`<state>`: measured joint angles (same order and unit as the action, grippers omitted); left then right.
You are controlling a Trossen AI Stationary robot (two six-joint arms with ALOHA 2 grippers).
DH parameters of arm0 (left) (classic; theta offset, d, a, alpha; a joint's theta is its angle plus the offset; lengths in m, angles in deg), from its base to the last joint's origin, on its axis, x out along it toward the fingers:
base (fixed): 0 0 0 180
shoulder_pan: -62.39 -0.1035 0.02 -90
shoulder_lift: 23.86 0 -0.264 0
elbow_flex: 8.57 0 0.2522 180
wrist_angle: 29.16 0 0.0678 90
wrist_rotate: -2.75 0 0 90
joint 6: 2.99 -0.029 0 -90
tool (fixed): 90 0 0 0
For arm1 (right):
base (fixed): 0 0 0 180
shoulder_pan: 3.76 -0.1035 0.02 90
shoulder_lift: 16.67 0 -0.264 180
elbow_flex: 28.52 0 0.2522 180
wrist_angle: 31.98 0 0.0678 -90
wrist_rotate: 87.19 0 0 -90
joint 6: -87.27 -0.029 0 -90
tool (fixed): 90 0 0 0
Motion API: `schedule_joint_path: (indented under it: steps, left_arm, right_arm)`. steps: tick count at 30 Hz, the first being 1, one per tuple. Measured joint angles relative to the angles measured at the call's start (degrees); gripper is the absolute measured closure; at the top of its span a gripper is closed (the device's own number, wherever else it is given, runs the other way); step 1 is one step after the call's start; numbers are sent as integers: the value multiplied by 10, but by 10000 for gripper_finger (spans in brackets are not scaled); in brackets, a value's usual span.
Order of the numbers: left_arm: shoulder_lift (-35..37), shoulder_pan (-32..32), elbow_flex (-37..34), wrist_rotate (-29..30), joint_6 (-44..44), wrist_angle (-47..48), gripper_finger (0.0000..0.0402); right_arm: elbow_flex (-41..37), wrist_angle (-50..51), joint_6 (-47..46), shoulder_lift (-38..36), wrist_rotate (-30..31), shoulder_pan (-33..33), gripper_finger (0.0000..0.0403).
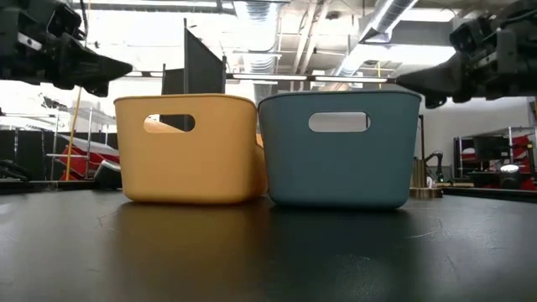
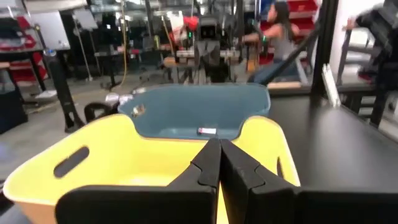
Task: Sort batteries
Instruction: Return to Home Position
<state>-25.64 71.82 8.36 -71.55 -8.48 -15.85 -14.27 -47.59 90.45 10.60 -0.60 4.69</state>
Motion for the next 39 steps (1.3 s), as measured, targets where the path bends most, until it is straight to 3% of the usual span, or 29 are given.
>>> schedule_joint_path:
  steps: [8, 19, 32, 39]
  left_arm:
    - [17, 0, -1, 0, 2, 22, 401]
    - [17, 0, -2, 0, 0, 31, 401]
    - [16, 0, -3, -4, -3, 36, 401]
    - [15, 0, -3, 1, -20, 36, 401]
  right_arm:
    - [0, 96, 3, -88, -2, -2, 402]
    - [-1, 264, 13, -270, 1, -5, 402]
    - [-1, 278, 16, -272, 5, 0, 402]
    - [-1, 279, -55, -272, 5, 0, 383]
